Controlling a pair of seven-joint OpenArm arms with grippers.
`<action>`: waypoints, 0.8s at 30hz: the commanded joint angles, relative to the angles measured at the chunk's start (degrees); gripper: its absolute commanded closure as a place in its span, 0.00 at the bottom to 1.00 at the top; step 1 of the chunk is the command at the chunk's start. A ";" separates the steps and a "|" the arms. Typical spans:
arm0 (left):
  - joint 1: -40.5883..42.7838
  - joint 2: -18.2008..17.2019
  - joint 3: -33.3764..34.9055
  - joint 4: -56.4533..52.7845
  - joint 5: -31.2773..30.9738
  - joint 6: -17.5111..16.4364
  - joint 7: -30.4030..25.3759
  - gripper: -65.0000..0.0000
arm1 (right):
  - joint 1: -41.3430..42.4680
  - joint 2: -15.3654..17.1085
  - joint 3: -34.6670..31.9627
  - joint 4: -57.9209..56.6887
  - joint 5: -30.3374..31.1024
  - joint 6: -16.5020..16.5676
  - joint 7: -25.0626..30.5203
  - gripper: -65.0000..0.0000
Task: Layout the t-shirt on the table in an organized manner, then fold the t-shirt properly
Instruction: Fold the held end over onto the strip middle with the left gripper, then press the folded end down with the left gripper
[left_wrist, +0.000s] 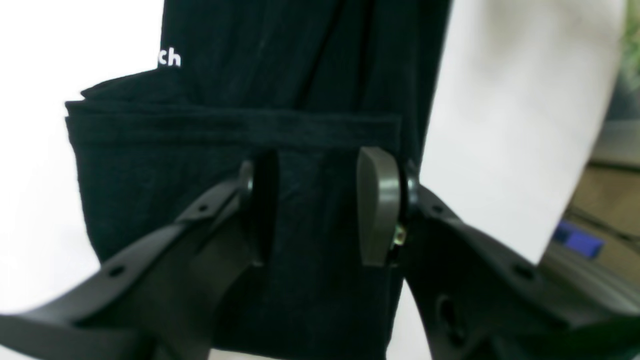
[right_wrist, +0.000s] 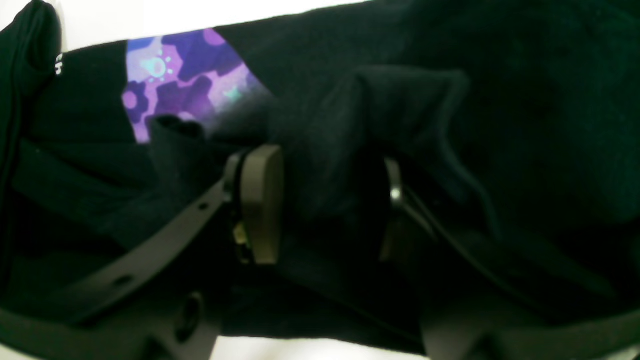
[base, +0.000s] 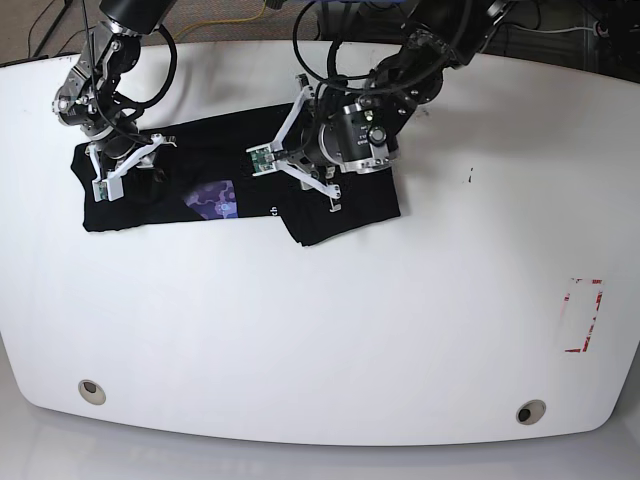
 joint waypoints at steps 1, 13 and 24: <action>-0.80 0.77 0.82 -0.28 1.38 0.14 -1.43 0.63 | -0.45 -0.05 -0.20 -0.09 -2.48 -0.47 -3.77 0.62; -0.80 0.77 4.86 -3.45 6.21 0.14 -1.61 0.63 | -0.45 -0.05 -0.20 -0.17 -2.39 -0.47 -3.86 0.62; -0.80 0.60 4.60 -3.53 7.53 0.14 -1.69 0.64 | -0.54 -0.05 -0.12 -0.17 -2.30 -0.47 -3.86 0.62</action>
